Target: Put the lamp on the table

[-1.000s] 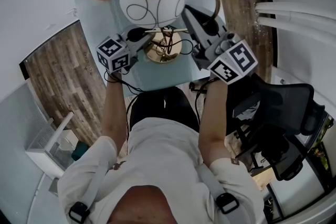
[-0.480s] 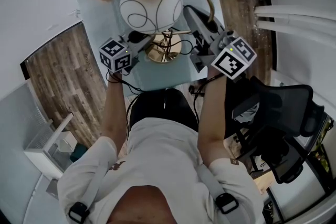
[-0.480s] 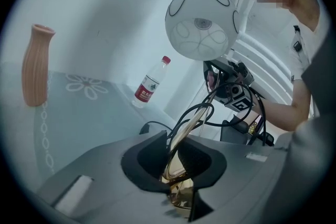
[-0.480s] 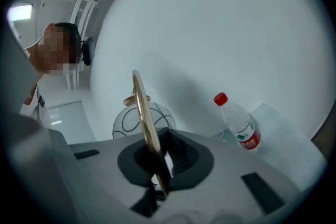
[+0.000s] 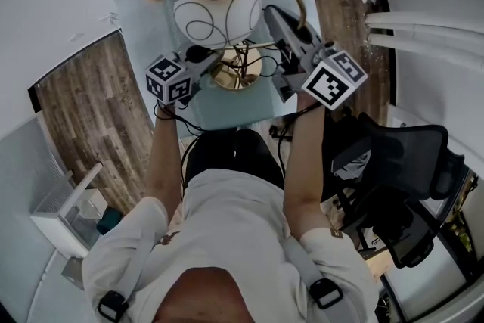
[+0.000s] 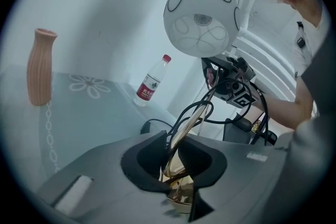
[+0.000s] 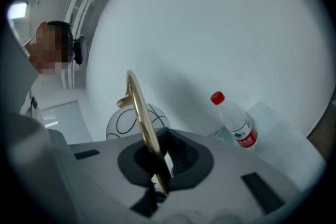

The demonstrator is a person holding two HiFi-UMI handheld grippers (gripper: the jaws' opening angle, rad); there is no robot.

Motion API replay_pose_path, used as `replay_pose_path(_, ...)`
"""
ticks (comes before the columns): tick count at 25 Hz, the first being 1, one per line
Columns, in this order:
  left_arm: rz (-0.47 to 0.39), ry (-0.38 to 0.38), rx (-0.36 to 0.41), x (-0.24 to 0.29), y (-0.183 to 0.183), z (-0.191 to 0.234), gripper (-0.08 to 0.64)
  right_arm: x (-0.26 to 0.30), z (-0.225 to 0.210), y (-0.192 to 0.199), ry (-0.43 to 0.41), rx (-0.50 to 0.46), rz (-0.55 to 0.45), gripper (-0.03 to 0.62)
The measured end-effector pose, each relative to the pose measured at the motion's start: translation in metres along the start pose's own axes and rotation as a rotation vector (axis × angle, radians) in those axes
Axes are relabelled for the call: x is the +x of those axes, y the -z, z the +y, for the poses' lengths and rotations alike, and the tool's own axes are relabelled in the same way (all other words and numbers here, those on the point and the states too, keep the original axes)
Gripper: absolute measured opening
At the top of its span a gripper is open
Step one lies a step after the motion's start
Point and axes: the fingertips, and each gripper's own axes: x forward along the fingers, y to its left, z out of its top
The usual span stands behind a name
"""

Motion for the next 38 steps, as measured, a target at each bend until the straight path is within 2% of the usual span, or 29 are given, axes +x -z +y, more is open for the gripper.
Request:
replay_pose_path(3, 0.008, -0.019, -0.008, -0.002, 0.001, 0.002, 0.068, 0.002, -0.003, 0.001, 0.014, 0.005, 0.007, 0.000)
replay_pose_path(5, -0.020, -0.021, -0.018, -0.008, -0.005, -0.002, 0.159, 0.002, -0.003, 0.001, 0.020, 0.008, 0.012, 0.000)
replay_pose_path(14, -0.112, -0.081, 0.024, -0.035, -0.036, -0.014, 0.163, 0.002, -0.001, 0.000, 0.022, 0.003, 0.030, 0.000)
replay_pose_path(18, -0.166, -0.113, 0.064, -0.051, -0.056, -0.023, 0.109, 0.001, -0.001, 0.000, 0.023, 0.004, 0.031, 0.000)
replay_pose_path(21, -0.185, -0.168, 0.119, -0.060, -0.067, -0.027, 0.002, 0.001, -0.002, 0.001, 0.025, 0.008, 0.030, 0.000)
replay_pose_path(31, -0.289, -0.083, 0.215, -0.084, -0.117, -0.095, 0.000, -0.002, 0.003, 0.002, 0.026, 0.007, 0.039, 0.002)
replay_pose_path(38, -0.323, -0.063, 0.249, -0.091, -0.133, -0.119, 0.000, -0.005, 0.006, 0.006, 0.022, 0.003, 0.045, 0.002)
